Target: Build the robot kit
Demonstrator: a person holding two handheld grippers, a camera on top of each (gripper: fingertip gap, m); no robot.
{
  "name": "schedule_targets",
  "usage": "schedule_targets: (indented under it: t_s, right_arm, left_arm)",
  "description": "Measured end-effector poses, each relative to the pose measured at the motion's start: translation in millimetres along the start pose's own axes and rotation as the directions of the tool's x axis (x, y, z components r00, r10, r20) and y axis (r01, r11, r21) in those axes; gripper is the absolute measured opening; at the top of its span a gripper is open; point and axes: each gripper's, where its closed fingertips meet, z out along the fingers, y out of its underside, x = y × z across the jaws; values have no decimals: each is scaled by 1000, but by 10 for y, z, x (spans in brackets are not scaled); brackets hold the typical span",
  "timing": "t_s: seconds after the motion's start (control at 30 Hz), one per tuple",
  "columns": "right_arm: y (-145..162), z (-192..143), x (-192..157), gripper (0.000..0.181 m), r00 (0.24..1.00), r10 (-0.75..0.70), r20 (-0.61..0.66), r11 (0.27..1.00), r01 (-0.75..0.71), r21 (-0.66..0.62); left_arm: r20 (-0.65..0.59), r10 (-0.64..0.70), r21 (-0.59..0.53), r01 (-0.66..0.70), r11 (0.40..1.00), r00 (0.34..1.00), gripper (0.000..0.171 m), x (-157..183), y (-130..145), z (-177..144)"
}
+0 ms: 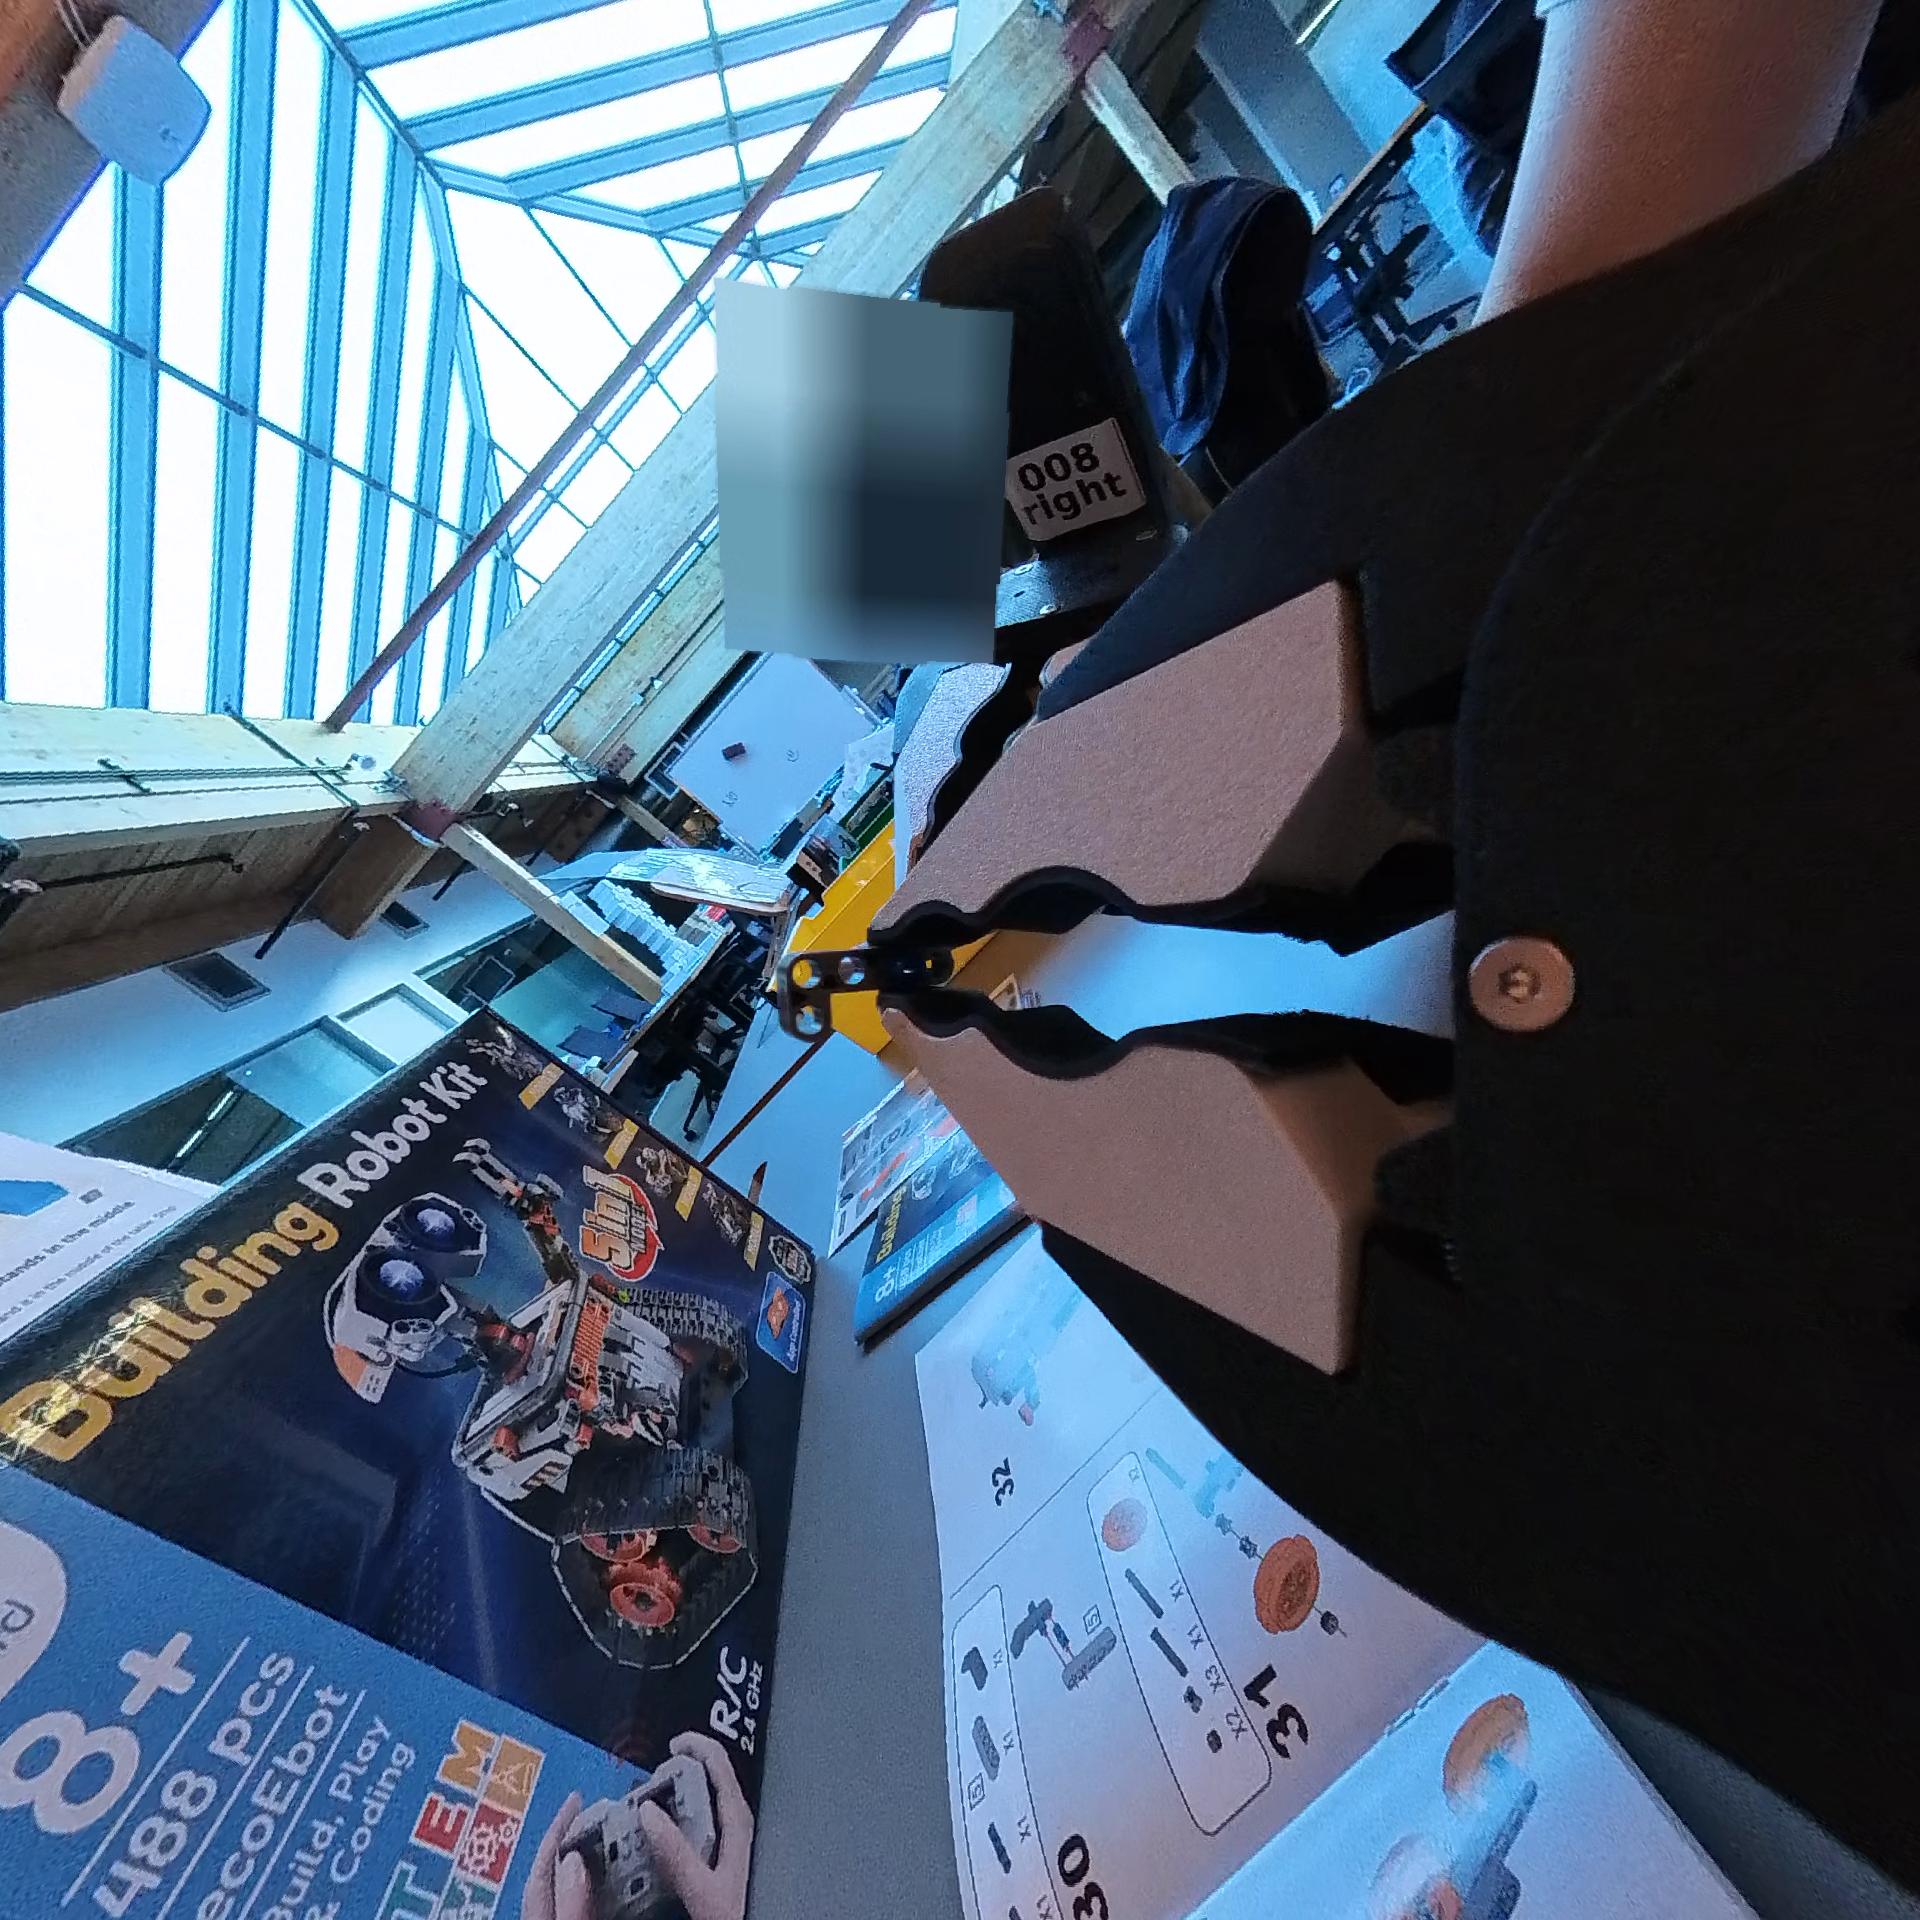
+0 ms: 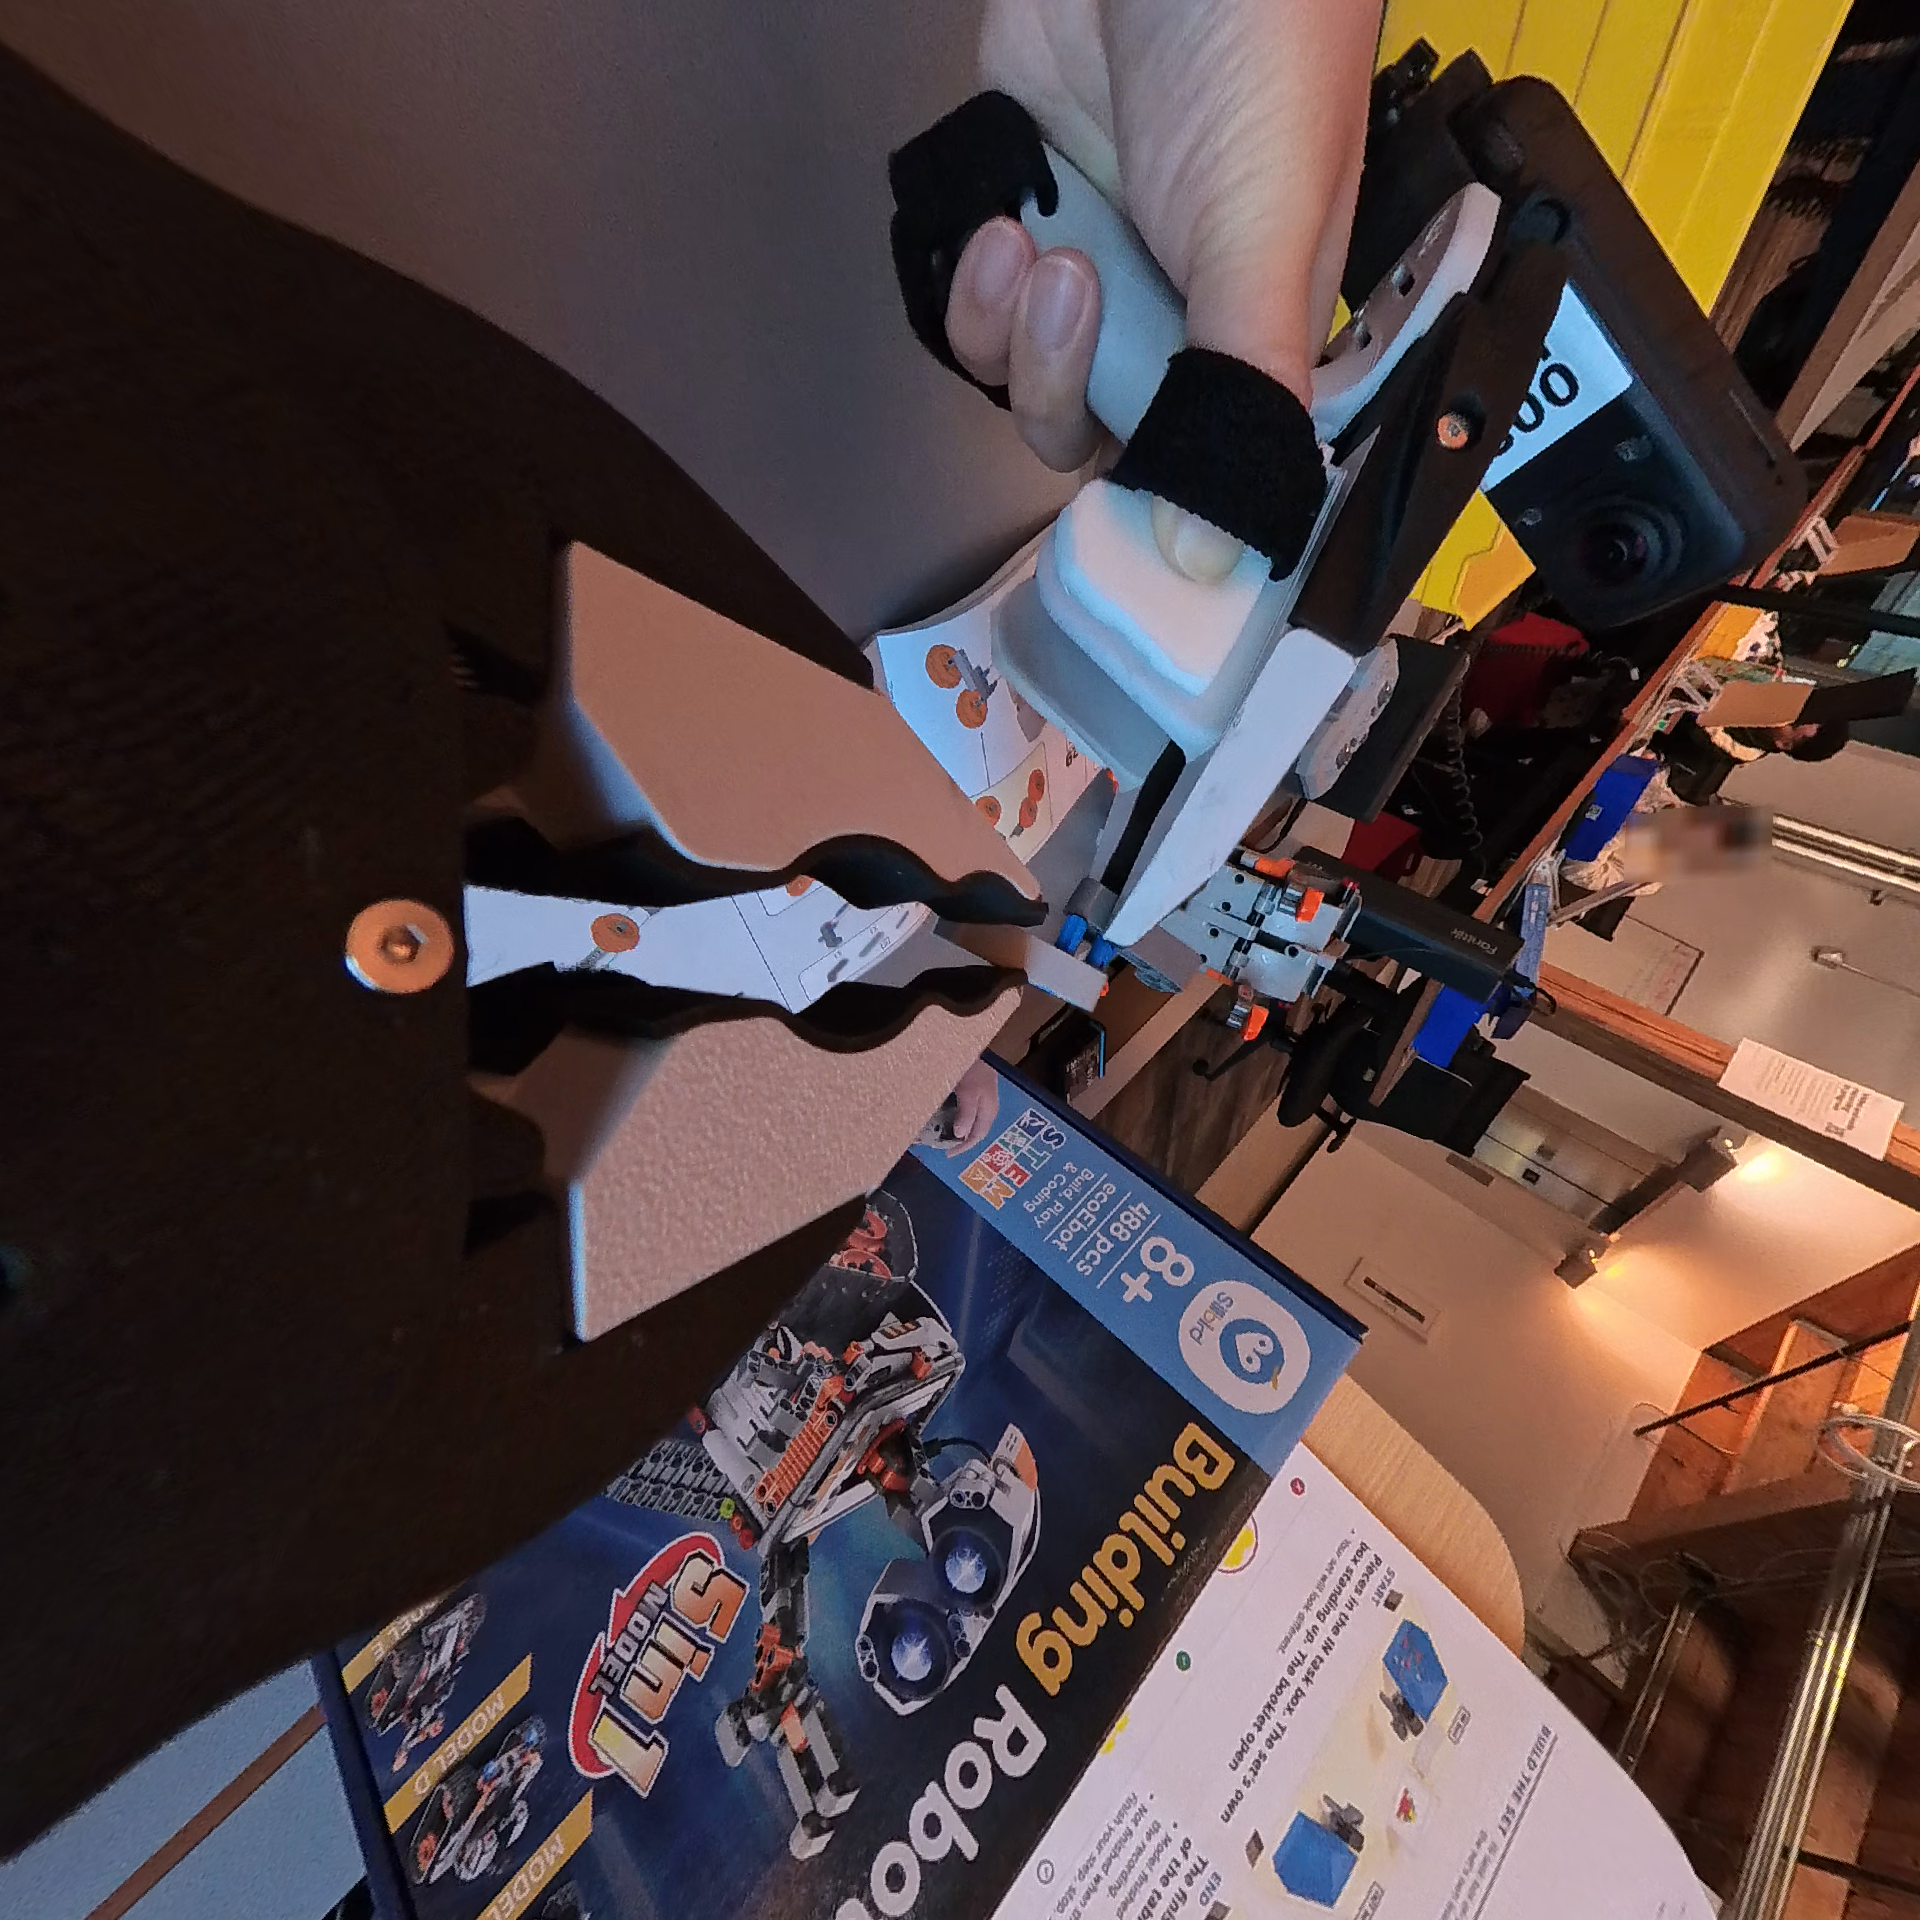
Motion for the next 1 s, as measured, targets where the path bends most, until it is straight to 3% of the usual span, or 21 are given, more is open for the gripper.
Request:
schedule_targets:
  t_s: [0.37, 0.6, 1.0]
  right_arm:
    - [-10, 38, 25, 6, 997, -33, -63, 999, 33, 1]
    - [-57, 39, 41, 6, 990, -53, -131, 999, 53, 0]
    - [-107, 44, 57, 5, 980, 45, -192, 999, -47, -8]
  left_arm:
    - [-27, -54, 50, 55, 997, 998, 5, 7, -50, -3]
    - [-110, -168, 78, 177, 981, 980, 5, 32, -90, -8]
    - [-139, -105, 119, 122, 985, 985, 4, 93, -147, -15]
